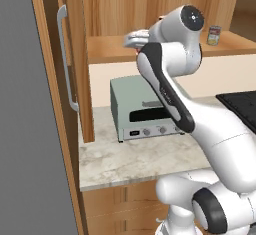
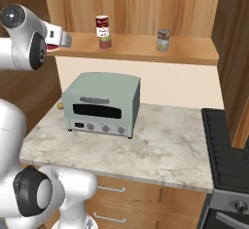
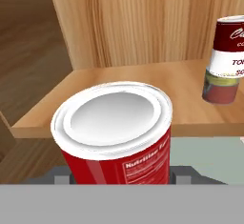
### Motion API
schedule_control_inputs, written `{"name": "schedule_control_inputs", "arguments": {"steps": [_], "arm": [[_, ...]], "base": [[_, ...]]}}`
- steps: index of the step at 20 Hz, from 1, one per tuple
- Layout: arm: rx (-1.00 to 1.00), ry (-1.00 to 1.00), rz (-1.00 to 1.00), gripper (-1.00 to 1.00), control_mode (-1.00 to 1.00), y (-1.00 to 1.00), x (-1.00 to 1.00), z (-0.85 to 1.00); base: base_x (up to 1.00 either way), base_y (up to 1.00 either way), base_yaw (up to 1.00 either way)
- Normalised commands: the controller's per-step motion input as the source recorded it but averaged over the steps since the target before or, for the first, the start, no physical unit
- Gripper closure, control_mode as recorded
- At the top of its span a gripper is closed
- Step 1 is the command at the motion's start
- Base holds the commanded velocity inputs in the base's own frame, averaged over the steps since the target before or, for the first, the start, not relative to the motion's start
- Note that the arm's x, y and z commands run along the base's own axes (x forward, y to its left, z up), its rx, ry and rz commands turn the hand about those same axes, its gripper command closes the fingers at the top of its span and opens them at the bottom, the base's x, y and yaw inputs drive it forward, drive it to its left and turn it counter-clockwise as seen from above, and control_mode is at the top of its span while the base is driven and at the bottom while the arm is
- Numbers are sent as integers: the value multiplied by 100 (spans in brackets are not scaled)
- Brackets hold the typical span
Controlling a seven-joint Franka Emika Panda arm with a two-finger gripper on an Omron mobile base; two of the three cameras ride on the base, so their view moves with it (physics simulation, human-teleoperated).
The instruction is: Stack two cans on top of the other two cans in the cabinet.
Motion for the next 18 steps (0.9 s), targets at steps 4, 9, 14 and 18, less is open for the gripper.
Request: {"name": "schedule_control_inputs", "arguments": {"steps": [4, 9, 14, 18], "arm": [[0, 0, -2, 100, -100, -40, -39, 16], [-1, 0, -11, 100, -100, -47, -33, 3], [-4, 0, -26, 100, -100, -46, -23, 0], [-3, 0, -23, 100, -100, -52, -19, 0]], "base": [[0, 0, 0], [0, 0, 0], [0, 0, 0], [0, 0, 0]]}}
